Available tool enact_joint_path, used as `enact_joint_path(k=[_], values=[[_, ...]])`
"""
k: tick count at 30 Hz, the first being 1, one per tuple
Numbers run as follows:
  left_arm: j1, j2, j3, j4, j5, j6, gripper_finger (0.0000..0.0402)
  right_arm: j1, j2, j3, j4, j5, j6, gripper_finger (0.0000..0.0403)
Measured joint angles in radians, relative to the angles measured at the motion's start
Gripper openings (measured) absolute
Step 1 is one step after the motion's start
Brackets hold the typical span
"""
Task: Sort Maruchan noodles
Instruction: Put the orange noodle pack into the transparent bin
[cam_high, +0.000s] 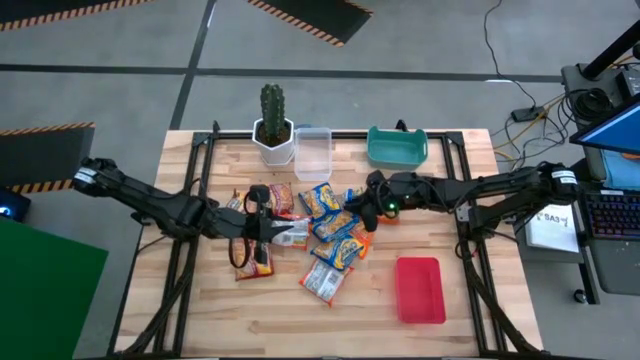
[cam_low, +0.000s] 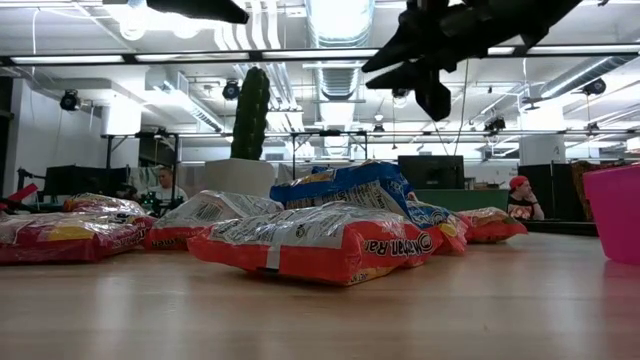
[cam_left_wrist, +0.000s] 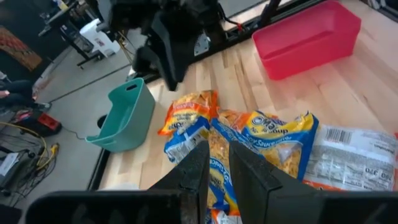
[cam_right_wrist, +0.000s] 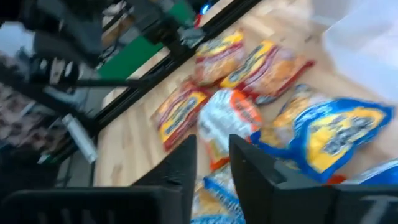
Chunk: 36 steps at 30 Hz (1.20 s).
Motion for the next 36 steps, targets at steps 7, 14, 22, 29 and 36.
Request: enact_joint_path(k=[7,14,22,29,36], values=[[0.000,0.000,0.000,-0.010,-0.045,-0.006,0.0045,-0.029,-0.002,0.019,0.001,0.057,-0.063,0.0169],[0.000,0.000,0.000,-0.023,-0.075,-0.021,0.0045,-0.035,-0.002,0.029,0.001,0.086,-0.089,0.0189],[0.000,0.000,0.000,-0.050,-0.078,-0.001,0.0045,-0.033,0.034,0.027,-0.068,0.058,0.152,0.0189],[0.000,0.000,-0.001,-0.052,-0.078,0.001,0.0045,-0.048,0.035,0.092,-0.574,-0.043,0.314,0.0189],[0.000,0.000,-0.002,-0.054,-0.078,0.001,0.0045,-0.055,0.032,0.160,-1.047,0.231,0.379,0.0182]])
